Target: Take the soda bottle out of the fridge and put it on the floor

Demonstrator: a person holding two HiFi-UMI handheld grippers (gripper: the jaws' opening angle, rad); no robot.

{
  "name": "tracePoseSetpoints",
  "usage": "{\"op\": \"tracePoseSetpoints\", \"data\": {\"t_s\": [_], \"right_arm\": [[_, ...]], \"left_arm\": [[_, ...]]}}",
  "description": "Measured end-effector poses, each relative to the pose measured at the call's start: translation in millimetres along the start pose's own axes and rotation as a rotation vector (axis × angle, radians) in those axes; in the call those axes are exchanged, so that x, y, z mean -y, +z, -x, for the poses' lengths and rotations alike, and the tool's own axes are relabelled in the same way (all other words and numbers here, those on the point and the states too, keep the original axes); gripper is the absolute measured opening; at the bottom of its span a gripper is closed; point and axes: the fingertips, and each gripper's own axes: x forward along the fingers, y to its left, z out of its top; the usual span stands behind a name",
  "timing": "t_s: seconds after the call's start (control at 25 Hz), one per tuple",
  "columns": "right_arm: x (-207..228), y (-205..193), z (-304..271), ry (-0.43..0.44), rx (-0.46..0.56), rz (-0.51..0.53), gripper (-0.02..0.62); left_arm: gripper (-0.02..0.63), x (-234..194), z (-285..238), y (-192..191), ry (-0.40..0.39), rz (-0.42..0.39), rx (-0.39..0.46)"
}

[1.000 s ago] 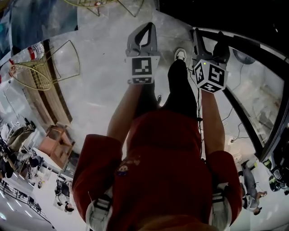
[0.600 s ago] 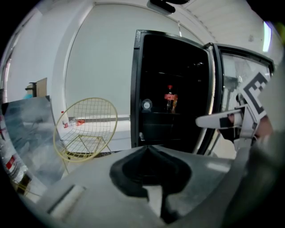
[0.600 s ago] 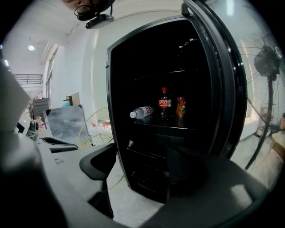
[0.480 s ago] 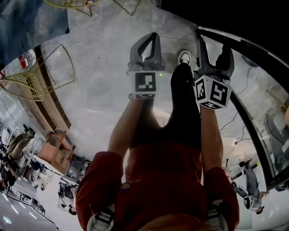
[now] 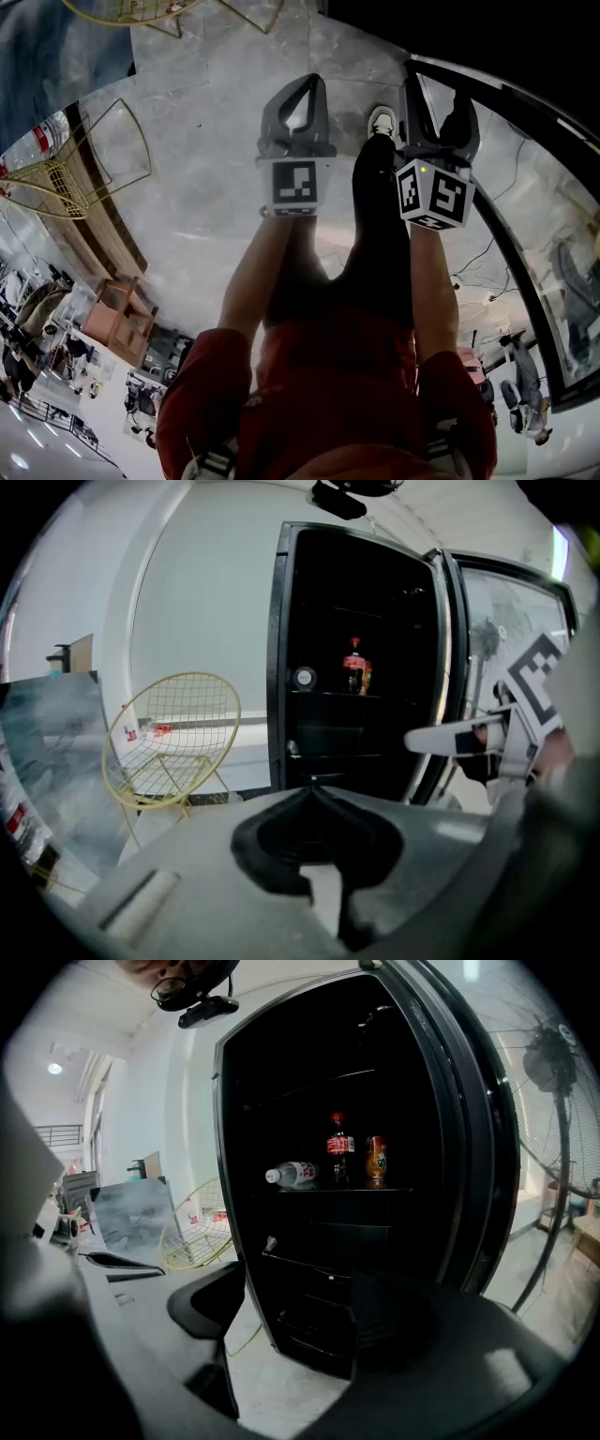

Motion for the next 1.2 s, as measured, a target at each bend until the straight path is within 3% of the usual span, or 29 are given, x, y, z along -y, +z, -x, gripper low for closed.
{"op": "tracePoseSetpoints", "data": {"t_s": [0.44, 1.2], "right_arm": [[22.3, 38.6, -10.8, -0.017, 0.077, 0.015, 0.347], [45.0, 160.1, -74.6, -0.014, 0.255, 0.124, 0.347]], "left_arm": [[0.000, 14.2, -7.1, 21.0, -0.016, -0.016, 0.037], [0.000, 26.4, -30.9, 60.1, -0.036, -0.038, 0.031]]}}
